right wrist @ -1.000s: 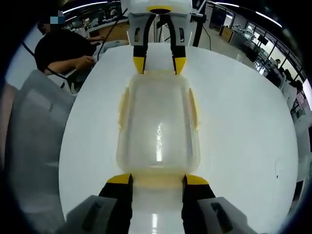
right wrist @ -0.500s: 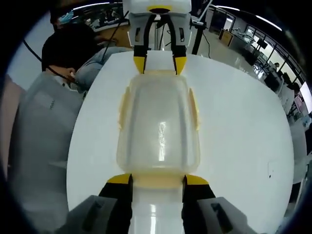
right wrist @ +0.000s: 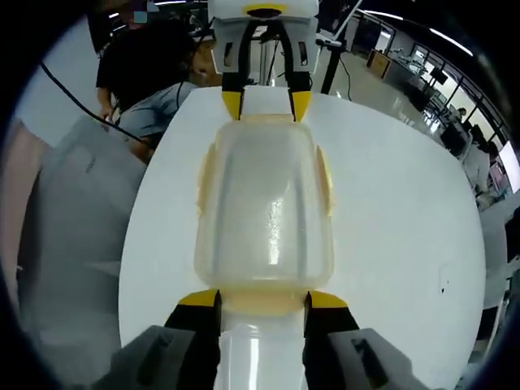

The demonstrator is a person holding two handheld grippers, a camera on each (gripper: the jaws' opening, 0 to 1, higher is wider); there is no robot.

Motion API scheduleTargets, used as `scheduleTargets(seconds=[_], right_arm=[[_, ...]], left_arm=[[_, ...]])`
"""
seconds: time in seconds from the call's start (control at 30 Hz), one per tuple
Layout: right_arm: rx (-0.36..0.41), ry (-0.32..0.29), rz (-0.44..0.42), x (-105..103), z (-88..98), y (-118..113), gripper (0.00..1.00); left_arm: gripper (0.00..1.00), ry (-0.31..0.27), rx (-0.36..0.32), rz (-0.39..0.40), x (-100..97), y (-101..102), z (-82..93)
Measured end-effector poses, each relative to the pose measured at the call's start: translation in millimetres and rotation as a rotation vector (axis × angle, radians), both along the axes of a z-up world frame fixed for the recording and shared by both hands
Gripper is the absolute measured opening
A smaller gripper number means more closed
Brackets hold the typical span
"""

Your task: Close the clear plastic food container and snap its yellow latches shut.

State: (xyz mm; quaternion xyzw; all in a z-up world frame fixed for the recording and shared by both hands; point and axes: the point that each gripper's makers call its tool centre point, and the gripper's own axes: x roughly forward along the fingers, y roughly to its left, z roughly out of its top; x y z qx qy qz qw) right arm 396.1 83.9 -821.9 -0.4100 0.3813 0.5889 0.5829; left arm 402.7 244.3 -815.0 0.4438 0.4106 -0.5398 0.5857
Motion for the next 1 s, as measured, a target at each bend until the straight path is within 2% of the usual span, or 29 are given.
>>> scheduleTargets(seconds=[0.43, 1.0], right_arm=[[0.018, -0.006, 0.001, -1, 11.6, -13, 0.37], [-0.005, -0.005, 0.003, -1, 18.5, -50, 0.37]], left_arm=[[0.37, -0.004, -0.004, 0.003, -1.6, -12, 12.3], [0.37, 0.010, -0.037, 0.003, -1.5, -50, 20.8]])
